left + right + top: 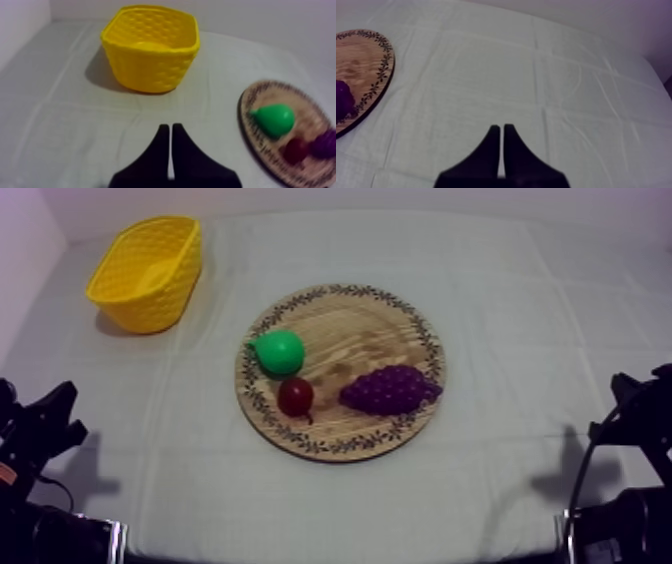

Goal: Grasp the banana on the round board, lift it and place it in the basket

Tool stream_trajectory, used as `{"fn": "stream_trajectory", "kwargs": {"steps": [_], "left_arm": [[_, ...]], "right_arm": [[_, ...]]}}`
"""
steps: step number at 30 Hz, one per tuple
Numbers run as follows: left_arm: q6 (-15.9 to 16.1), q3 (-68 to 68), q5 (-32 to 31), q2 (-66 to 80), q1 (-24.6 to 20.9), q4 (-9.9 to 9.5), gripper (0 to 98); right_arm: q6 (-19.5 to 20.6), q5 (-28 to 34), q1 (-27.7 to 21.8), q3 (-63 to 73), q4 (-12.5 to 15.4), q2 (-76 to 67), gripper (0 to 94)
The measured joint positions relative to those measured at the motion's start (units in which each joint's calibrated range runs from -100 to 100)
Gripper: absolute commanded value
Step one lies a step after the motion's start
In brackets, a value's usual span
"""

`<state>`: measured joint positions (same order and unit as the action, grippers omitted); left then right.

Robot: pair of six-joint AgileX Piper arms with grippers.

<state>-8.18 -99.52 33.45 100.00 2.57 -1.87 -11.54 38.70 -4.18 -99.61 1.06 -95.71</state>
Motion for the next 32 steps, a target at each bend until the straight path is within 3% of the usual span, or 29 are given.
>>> {"fn": "stream_trajectory", "kwargs": {"steps": [3, 8, 16, 32], "left_arm": [[-3.5, -0.2, -0.8, 0.0, 0.0, 0.00, 0.0], [-5.9, -0.2, -1.1, 0.0, 0.1, -0.05, 0.0], [-2.8, -0.3, -1.2, 0.0, 0.1, -0.05, 0.0], [-2.7, -0.3, -1.2, 0.0, 0.1, -0.05, 0.1]], "right_arm": [[0.0, 0.0, 0.0, 0.0, 0.0, 0.0, 0.4], [0.0, 0.0, 0.0, 0.0, 0.0, 0.0, 0.4], [0.0, 0.0, 0.0, 0.0, 0.0, 0.0, 0.4], [0.0, 0.0, 0.0, 0.0, 0.0, 0.0, 0.4]]}}
